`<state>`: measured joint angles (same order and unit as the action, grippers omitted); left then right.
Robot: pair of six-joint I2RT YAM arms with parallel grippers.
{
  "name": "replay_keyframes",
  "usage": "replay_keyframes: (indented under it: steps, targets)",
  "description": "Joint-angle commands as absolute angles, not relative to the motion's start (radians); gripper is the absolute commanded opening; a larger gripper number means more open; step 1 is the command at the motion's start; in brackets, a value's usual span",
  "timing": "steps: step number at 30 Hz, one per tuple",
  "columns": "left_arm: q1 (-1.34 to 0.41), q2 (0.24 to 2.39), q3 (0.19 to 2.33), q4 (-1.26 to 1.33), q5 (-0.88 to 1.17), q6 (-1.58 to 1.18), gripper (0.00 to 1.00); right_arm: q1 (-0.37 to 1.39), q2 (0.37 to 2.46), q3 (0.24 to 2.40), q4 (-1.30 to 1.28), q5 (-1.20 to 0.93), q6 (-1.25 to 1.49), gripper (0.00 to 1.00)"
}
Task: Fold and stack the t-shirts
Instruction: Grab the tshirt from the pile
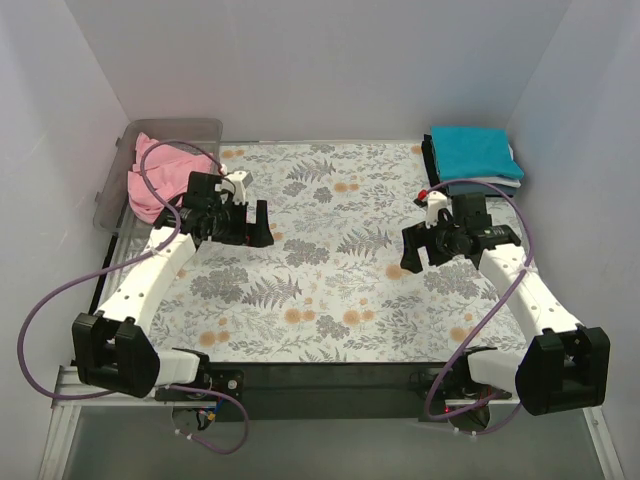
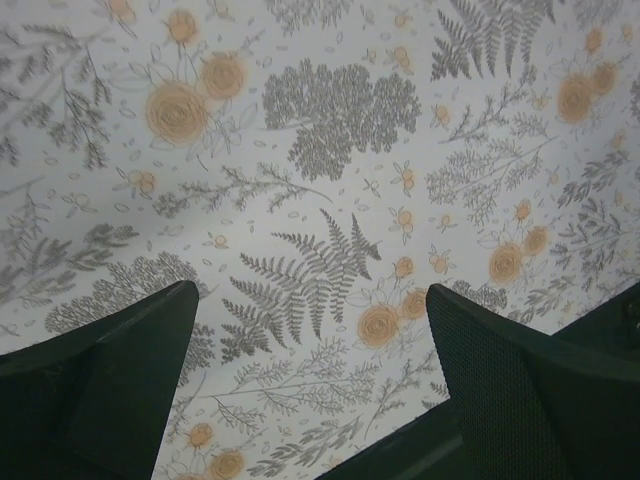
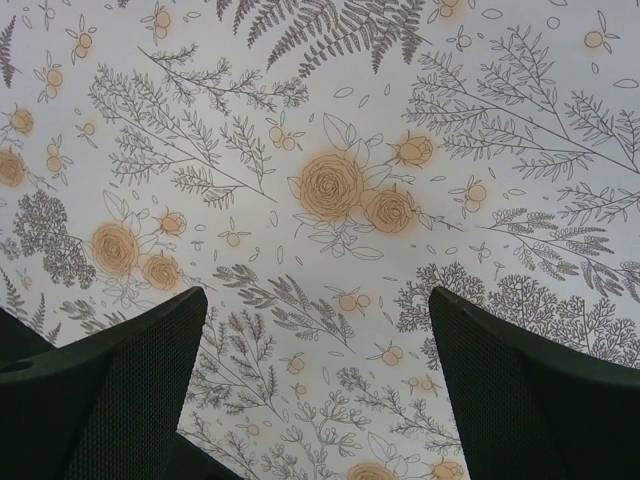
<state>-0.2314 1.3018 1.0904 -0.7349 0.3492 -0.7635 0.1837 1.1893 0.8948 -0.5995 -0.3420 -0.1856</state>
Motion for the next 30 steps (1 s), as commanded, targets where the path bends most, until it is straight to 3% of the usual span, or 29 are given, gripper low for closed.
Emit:
replay_keyframes:
  steps: [1,5,14,17,30]
  targets:
    - [-0.224,1.307,1.228,-0.732,0.302,-0.695,0.98,0.175,1.195,0.962,-0.572,-0.330,-0.170,0.98]
    - [-0.181,1.539,1.477,-0.820,0.213,-0.641,0.98,0.170,1.236,0.991,-0.572,-0.319,-0.176,0.98]
    - [0.129,1.995,2.120,-0.847,0.171,-0.586,0.98,0.169,1.255,0.985,-0.578,-0.330,-0.222,0.98]
    - [0.204,2.104,2.230,-0.828,0.124,-0.586,0.98,0.166,1.267,0.992,-0.581,-0.342,-0.239,0.98]
    - [0.278,2.322,2.122,-0.638,0.127,-0.548,0.98,0.166,1.328,0.988,-0.591,-0.362,-0.255,0.98]
